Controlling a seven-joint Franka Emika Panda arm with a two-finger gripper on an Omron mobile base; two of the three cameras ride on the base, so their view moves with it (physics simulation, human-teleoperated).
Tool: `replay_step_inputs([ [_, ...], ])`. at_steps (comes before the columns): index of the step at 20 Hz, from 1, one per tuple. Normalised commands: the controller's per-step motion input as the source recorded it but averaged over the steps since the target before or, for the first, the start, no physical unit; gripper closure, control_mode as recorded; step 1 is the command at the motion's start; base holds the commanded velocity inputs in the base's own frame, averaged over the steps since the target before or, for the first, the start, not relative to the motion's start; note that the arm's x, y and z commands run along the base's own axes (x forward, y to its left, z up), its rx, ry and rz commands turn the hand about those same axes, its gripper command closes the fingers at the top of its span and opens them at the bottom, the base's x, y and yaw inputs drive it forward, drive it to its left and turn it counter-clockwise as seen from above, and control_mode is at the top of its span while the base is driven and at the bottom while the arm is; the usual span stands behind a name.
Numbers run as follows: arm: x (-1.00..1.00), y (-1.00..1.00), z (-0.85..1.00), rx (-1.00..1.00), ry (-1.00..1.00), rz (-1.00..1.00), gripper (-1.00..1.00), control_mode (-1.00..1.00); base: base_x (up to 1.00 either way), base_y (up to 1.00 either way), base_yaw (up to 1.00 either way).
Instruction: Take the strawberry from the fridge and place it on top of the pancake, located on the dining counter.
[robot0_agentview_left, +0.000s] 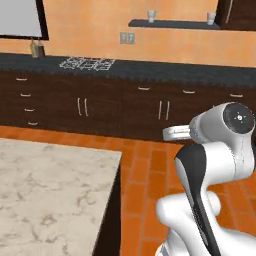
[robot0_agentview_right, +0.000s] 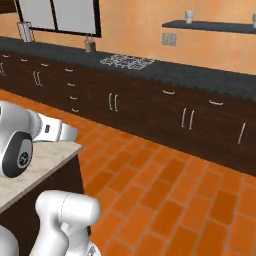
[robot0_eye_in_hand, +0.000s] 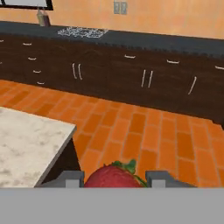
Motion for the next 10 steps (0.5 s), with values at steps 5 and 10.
replay_step_inputs([
  [5, 0.0, 0.0, 0.0, 0.0, 0.0, 0.0, 1.0, 1.0, -0.22, -0.19, 0.96],
  [10, 0.0, 0.0, 0.0, 0.0, 0.0, 0.0, 1.0, 1.0, -0.32, -0.3, 0.91],
])
